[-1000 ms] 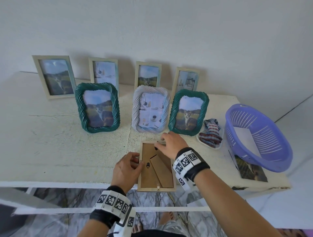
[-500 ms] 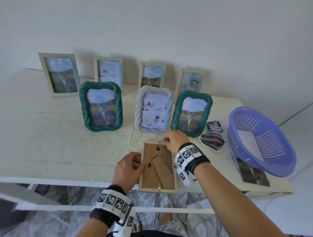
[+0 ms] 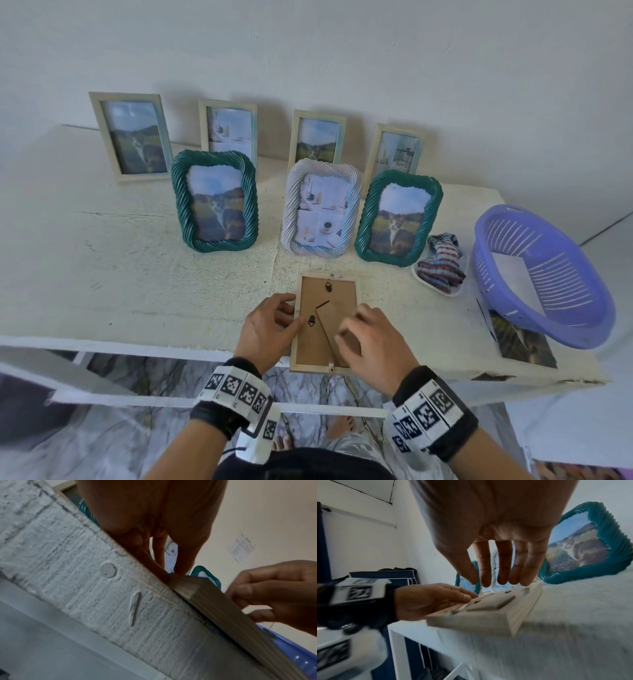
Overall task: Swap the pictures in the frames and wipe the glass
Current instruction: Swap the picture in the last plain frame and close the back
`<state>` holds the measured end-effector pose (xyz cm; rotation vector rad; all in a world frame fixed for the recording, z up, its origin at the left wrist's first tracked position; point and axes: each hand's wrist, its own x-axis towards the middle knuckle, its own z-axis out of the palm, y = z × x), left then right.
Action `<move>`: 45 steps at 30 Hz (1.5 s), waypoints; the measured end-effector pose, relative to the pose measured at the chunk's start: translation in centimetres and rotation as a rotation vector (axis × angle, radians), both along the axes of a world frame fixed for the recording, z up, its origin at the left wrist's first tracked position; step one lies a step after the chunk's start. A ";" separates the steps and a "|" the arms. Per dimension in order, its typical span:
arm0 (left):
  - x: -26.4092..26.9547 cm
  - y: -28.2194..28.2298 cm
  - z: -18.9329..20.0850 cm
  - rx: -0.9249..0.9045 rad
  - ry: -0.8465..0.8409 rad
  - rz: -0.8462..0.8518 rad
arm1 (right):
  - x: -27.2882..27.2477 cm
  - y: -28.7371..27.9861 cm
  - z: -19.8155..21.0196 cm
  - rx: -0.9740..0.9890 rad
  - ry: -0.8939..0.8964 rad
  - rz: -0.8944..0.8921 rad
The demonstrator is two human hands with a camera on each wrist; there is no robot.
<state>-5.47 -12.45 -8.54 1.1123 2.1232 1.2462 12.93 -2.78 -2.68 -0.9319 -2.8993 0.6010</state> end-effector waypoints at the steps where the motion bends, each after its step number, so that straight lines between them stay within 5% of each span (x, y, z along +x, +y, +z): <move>1: 0.0 0.0 0.0 0.002 0.000 -0.001 | 0.5 -1.0 -0.3 0.002 -0.018 0.013; 8: -0.1 0.0 0.1 0.001 -0.004 -0.017 | 1.3 -4.0 -2.4 0.175 0.030 -0.025; 20: -0.3 -0.1 0.0 0.008 -0.017 -0.032 | 1.5 -3.1 -1.6 0.099 -0.025 0.084; 29: -0.6 -0.3 -0.1 0.031 0.017 -0.064 | -2.5 -1.8 -0.8 0.239 -0.160 -0.151; 36: -0.5 -0.3 -0.2 0.049 0.026 -0.055 | -3.9 -1.6 -1.1 0.148 -0.024 -0.199; 45: -0.5 -0.3 -0.3 0.046 -0.040 -0.040 | 2.1 1.9 0.6 0.099 0.103 -0.341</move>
